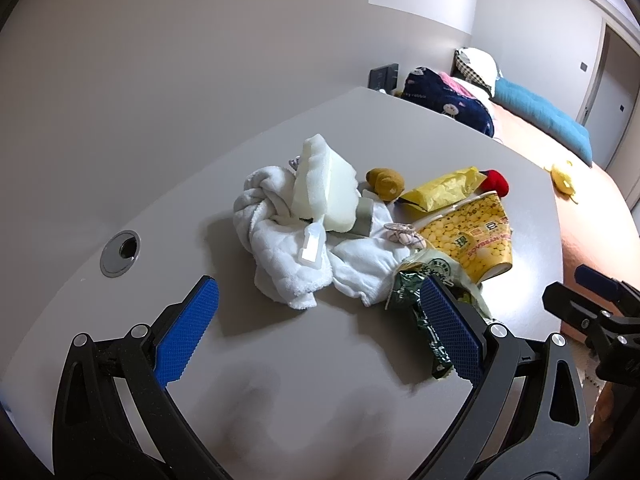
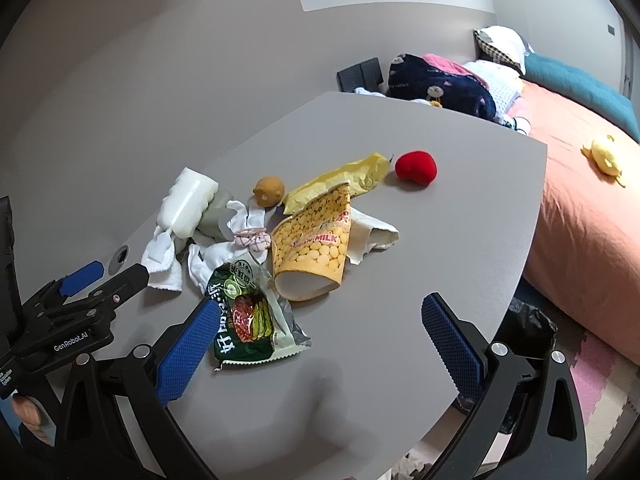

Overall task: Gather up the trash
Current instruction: 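Grasp the yellow MILK snack bag with the right tool while the left tool grasps the white foam block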

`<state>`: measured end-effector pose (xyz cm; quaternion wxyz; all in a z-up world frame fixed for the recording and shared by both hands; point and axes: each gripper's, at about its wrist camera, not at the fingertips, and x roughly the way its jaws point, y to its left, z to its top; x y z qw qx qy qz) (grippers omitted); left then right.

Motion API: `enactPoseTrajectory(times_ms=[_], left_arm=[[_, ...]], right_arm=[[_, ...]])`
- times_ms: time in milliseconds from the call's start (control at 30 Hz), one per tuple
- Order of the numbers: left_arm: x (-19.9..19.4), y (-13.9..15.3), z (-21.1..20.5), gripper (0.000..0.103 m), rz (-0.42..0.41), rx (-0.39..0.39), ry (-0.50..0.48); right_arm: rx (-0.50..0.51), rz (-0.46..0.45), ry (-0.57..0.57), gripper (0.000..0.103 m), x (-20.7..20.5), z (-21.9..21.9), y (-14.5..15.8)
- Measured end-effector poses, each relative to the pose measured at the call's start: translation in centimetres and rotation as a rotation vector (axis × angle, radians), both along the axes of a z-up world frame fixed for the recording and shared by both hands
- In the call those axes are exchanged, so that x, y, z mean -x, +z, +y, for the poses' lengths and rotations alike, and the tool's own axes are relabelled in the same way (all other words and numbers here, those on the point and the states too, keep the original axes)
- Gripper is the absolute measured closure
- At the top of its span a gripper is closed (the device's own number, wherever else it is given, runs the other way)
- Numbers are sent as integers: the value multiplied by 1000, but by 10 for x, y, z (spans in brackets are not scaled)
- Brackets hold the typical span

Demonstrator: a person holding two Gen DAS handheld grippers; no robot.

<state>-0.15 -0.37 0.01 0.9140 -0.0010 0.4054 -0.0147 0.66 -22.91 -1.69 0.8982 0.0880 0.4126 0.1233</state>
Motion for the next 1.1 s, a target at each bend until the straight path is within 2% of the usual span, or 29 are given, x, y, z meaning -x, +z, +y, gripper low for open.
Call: enactPoseTrajectory(times_ms=[67,167,233,300,333,400,500,633,933,1100], left_arm=[[-2,-2,2,6,1,-11,6],[-8,-4,6,6,6,-16,20],[-12,-4,8,6,5,-16,26],[-17,-4,8,6,1,-26,27],[-19,-4,8,8,0,-32,30],[-25,-5,6,18,8,-45,26],[-35,-8,4,20,27,-50,21],[-47,-9,3,20,35,-46,18],[-72,-11,1,20,58,-62,21],[-85,-16,-2,20,72,-69,19]], right_arm=[[6,-5,9,3,-2,1,-1],[-10,-3,20,11,-7,1,-3],[-29,11,35,19,-13,2,-6],[-35,16,46,30,-16,3,-8],[-38,23,52,32,-19,4,-10],[-64,42,65,40,-25,2,-14],[-117,57,78,44,-34,-1,-17],[-131,56,85,45,-44,-1,-18],[-185,121,104,45,-73,0,-36],[-214,146,114,57,-84,0,-45]])
